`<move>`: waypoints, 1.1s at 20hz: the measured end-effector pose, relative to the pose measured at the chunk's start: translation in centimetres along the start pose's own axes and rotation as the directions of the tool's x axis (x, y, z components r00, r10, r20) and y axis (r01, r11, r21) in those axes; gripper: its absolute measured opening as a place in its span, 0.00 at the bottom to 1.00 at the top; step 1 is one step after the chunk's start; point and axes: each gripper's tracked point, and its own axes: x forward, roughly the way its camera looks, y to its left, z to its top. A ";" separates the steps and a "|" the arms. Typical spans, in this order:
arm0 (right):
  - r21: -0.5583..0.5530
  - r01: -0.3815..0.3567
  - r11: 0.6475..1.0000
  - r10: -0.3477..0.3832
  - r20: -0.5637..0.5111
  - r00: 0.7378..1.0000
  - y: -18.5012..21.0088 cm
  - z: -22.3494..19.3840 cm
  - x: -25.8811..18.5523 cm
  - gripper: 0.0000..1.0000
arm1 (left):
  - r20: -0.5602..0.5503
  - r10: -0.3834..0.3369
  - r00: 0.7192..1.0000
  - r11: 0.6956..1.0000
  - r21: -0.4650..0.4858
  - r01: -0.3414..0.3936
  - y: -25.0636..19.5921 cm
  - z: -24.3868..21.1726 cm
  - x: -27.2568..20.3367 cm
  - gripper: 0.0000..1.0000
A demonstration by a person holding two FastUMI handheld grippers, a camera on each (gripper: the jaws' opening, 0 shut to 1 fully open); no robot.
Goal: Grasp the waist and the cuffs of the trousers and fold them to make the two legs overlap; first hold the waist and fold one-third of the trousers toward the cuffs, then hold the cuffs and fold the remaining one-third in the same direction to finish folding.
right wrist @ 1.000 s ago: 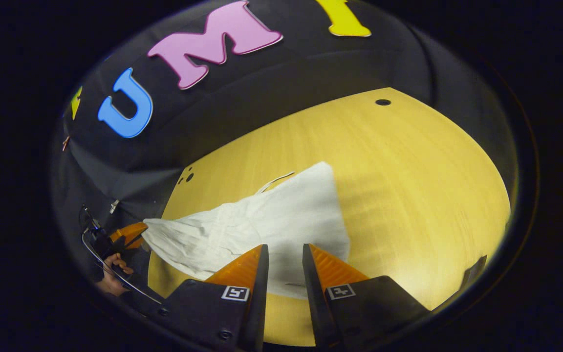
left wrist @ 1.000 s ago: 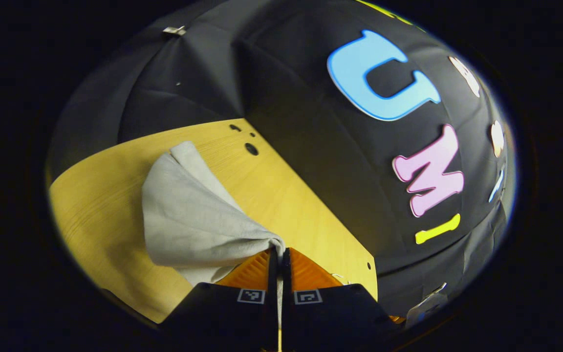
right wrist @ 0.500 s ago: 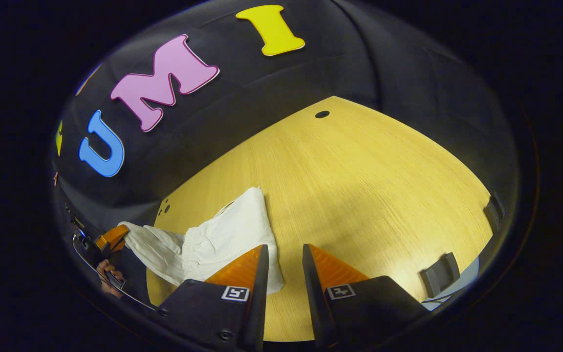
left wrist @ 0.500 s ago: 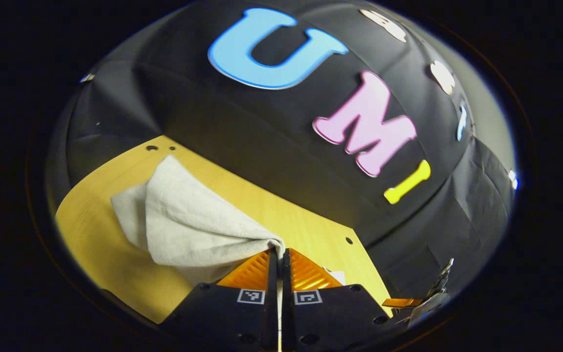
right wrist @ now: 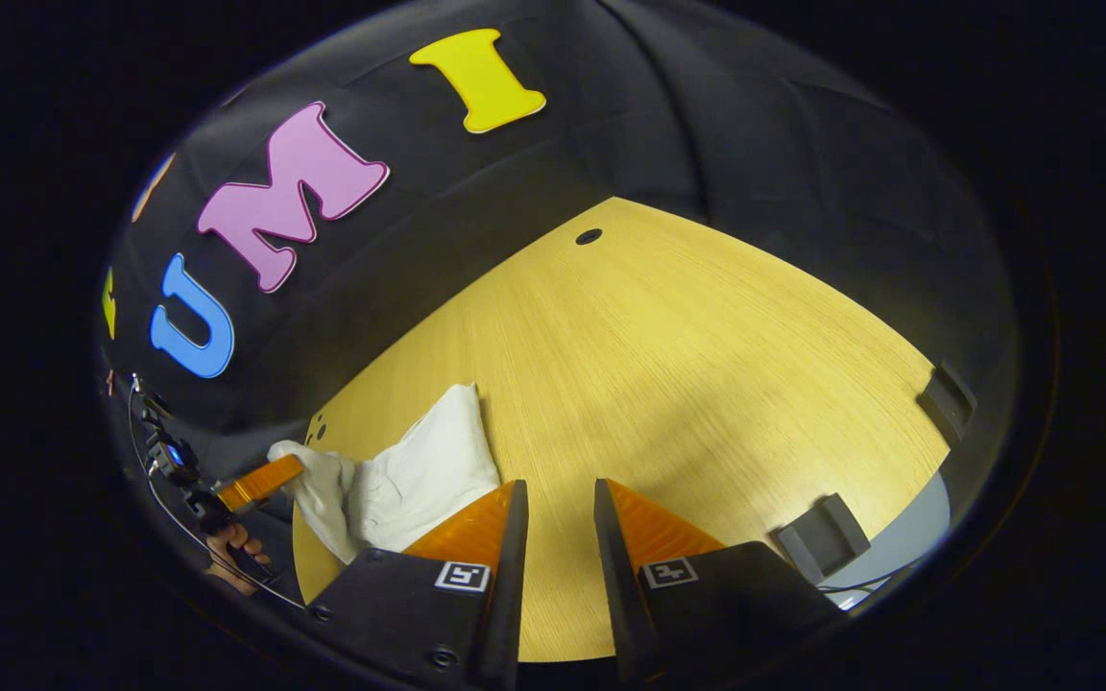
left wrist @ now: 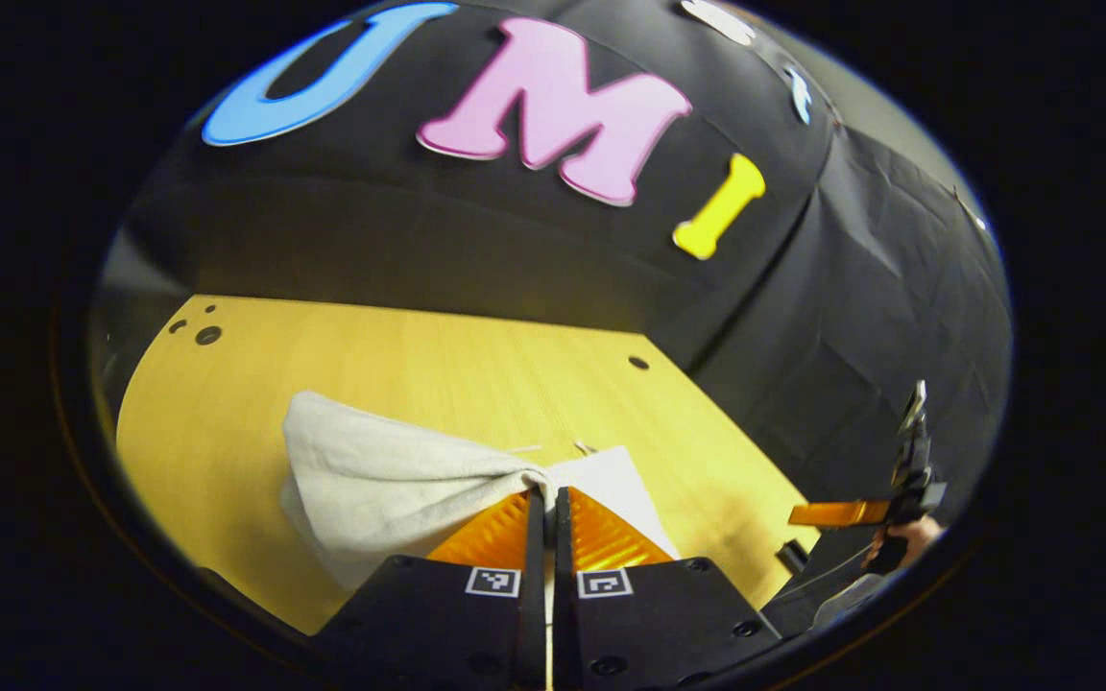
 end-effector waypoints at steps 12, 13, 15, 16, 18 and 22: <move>0.035 0.023 0.999 -0.023 -0.001 1.000 -4.2 1.8 -0.6 0.43 | -0.307 -0.042 0.951 0.989 0.121 0.083 -5.7 -12.0 4.7 0.45; 0.035 0.020 0.999 -0.020 -0.004 1.000 -4.0 1.9 -0.4 0.43 | -0.307 -0.058 0.950 0.990 0.105 0.094 -6.2 -12.1 4.4 0.70; 0.026 0.009 1.000 -0.009 -0.013 1.000 -3.5 1.8 0.1 0.43 | -0.305 -0.081 0.949 0.990 0.082 0.111 -6.6 -11.9 4.0 0.78; 0.020 0.004 1.000 -0.003 -0.019 1.000 -3.1 1.8 0.4 0.43 | -0.305 -0.089 0.948 0.991 0.067 0.115 -6.7 -11.7 3.7 0.81; 0.011 -0.011 1.000 0.011 -0.026 1.000 -2.4 1.6 0.8 0.42 | -0.315 -0.098 0.944 0.993 0.028 0.112 -7.2 -12.0 2.8 0.87; -0.007 -0.040 0.999 0.040 -0.042 0.998 -0.4 1.2 1.9 0.42 | -0.323 -0.107 0.940 0.993 -0.072 0.089 -7.5 -13.0 0.6 0.90</move>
